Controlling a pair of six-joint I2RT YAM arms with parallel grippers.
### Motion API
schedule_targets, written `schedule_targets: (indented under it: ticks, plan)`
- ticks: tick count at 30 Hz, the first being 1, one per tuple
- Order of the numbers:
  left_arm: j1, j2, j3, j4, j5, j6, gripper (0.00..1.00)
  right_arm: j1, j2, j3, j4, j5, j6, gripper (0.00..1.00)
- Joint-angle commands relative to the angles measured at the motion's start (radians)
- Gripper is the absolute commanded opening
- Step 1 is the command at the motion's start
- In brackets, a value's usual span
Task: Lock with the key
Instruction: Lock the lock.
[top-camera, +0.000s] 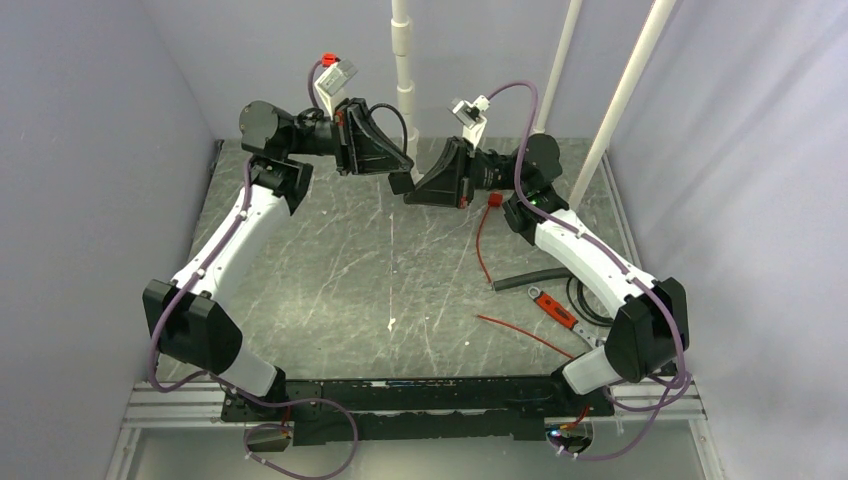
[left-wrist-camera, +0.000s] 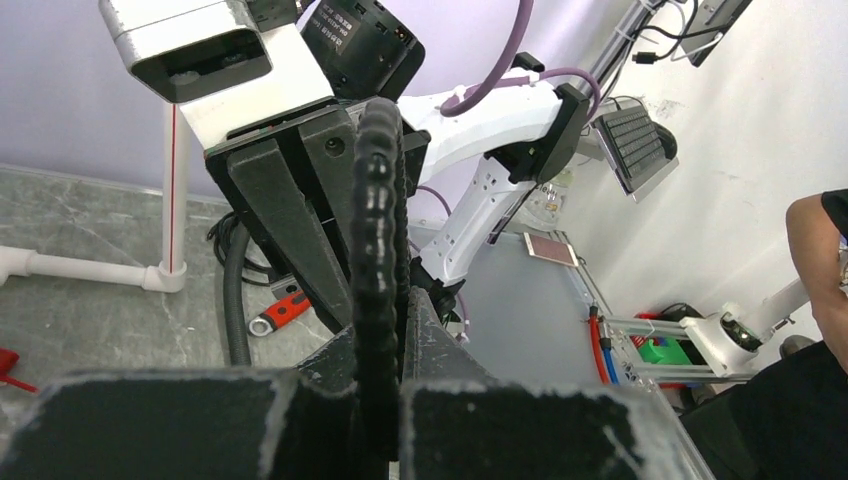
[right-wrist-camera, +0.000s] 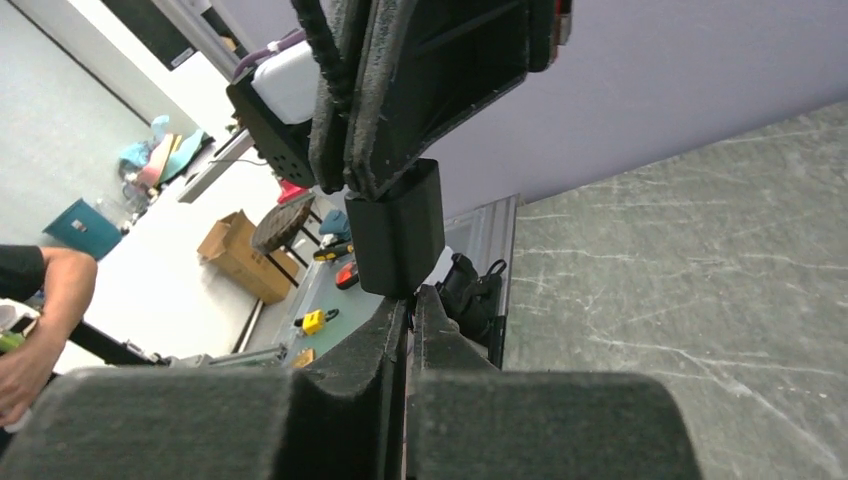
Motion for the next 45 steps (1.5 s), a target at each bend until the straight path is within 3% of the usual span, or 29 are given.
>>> schedule_targets:
  ticks: [1,5,8,19,28,31,34,35,37,38,45]
  plan:
    - [-0.004,-0.033,-0.015,-0.065,-0.091,0.089,0.0,0.003,-0.03,-0.001,-0.088,0.079,-0.072,0.0]
    - [-0.006,-0.113,-0.053,-0.34,-0.234,0.366,0.0,0.003,-0.063,0.007,-0.224,0.187,-0.188,0.0]
    - [-0.008,-0.159,-0.067,-0.477,-0.378,0.473,0.0,0.002,-0.087,-0.007,-0.257,0.265,-0.242,0.0]
    - [-0.019,-0.207,-0.097,-0.617,-0.677,0.525,0.0,0.017,-0.124,-0.033,-0.294,0.444,-0.367,0.0]
    - [-0.085,-0.201,-0.048,-0.802,-0.873,0.621,0.0,0.081,-0.16,0.013,-0.451,0.596,-0.615,0.0]
    - [-0.073,-0.201,-0.059,-0.751,-0.796,0.594,0.0,0.083,-0.16,0.009,-0.469,0.572,-0.629,0.0]
    - [-0.027,-0.204,-0.124,-0.487,-0.581,0.467,0.0,0.073,-0.148,0.0,-0.407,0.431,-0.576,0.0]
    - [-0.018,-0.194,-0.124,-0.406,-0.477,0.429,0.0,0.069,-0.145,-0.002,-0.388,0.387,-0.557,0.04]
    - [-0.007,-0.166,-0.094,-0.328,-0.369,0.368,0.0,0.057,-0.143,-0.001,-0.363,0.331,-0.532,0.35]
    - [0.001,-0.154,-0.084,-0.268,-0.325,0.333,0.0,0.047,-0.144,0.001,-0.364,0.312,-0.529,0.41]
    - [0.035,-0.117,-0.028,-0.155,-0.201,0.225,0.0,0.022,-0.181,0.011,-0.431,0.297,-0.609,0.62]
